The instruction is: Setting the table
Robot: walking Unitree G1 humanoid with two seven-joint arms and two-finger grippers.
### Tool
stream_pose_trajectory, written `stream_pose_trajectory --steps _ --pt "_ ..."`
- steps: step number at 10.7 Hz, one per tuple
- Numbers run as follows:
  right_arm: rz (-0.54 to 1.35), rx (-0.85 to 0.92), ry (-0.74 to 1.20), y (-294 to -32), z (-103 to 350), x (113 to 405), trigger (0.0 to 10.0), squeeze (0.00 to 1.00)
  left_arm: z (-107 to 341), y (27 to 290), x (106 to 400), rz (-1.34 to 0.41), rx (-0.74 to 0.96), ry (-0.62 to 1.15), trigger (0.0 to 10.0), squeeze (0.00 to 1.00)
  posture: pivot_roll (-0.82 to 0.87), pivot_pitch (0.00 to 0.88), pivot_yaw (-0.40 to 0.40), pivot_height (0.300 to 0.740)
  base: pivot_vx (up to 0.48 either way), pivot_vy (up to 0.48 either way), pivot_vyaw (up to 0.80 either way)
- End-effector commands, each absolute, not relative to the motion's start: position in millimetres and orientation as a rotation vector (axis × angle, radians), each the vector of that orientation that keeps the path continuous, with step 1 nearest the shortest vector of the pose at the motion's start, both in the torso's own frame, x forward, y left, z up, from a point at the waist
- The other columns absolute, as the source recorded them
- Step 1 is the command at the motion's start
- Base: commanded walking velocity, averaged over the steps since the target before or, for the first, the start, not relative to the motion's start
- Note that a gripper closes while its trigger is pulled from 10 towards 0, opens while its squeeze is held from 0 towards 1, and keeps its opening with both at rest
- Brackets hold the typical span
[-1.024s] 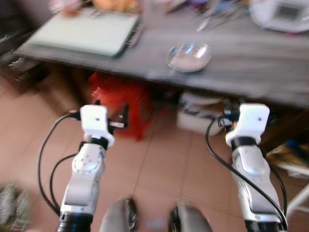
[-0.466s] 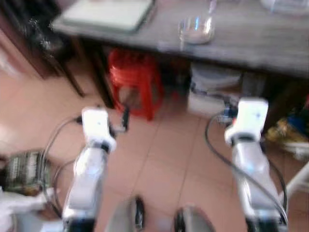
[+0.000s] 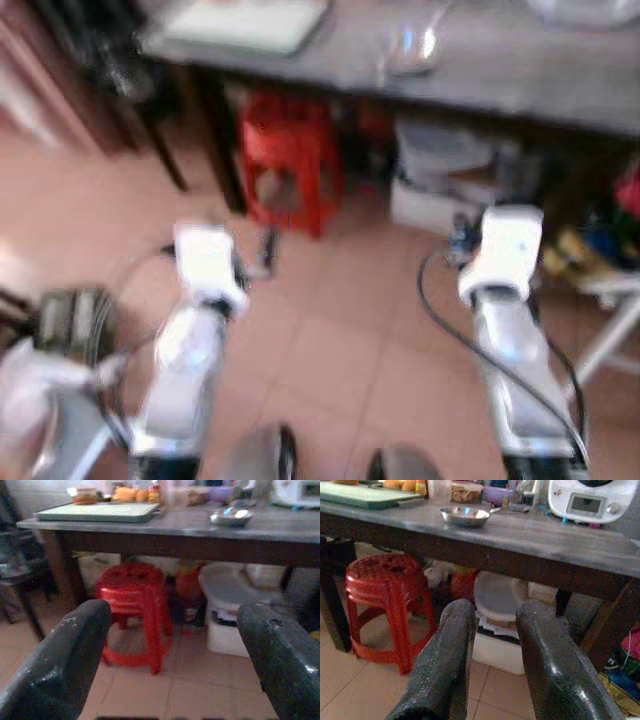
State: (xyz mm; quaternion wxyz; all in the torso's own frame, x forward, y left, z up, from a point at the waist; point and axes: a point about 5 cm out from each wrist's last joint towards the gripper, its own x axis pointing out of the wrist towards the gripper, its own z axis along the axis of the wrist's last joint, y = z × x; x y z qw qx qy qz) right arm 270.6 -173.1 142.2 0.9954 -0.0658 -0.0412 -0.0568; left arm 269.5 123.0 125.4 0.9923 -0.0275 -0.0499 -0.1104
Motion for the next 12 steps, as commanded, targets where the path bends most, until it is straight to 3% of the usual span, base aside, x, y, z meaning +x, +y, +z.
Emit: stream_pose_trajectory --steps 1,2,3,5,6,7,12 --pt "-0.106 -0.105 -0.123 -172.3 150.0 269.6 10.0 0.0 128.9 125.8 270.4 -0.224 -0.052 -0.109 10.0 0.0 -0.08 0.166 0.045 0.74 0.0 -0.379 0.0" --pt "-0.1 -0.071 -0.133 -171.8 150.8 269.4 10.0 0.0 128.8 125.5 269.8 -0.23 -0.052 -0.108 10.0 0.0 -0.08 0.167 0.046 0.74 0.0 -0.439 0.0" --pt "-0.095 -0.071 -0.142 -171.6 152.1 269.9 10.0 1.0 128.8 125.3 269.7 -0.233 -0.055 -0.109 10.0 0.0 -0.08 0.166 0.044 0.74 0.0 -0.435 0.0" --pt "-0.097 -0.083 -0.149 -171.6 153.8 270.6 10.0 0.99 128.7 124.9 269.4 -0.238 -0.055 -0.108 10.0 0.0 -0.08 0.167 0.044 0.74 0.0 -0.433 0.0" --pt "-0.094 -0.09 -0.151 -171.3 153.9 271.2 10.0 0.18 128.8 124.8 269.6 -0.24 -0.056 -0.108 10.0 0.0 -0.08 0.167 0.043 0.74 0.0 -0.431 0.0" --pt "-0.093 -0.092 -0.149 -171.2 153.7 271.5 10.0 0.0 128.9 124.6 269.5 -0.241 -0.056 -0.109 10.0 0.0 -0.08 0.167 0.042 0.74 0.0 -0.435 0.0" --pt "-0.098 -0.09 -0.147 -170.7 153.4 273.2 10.0 0.0 128.4 124.4 269.0 -0.244 -0.054 -0.108 10.0 0.0 -0.08 0.169 0.043 0.74 0.0 -0.419 0.0"
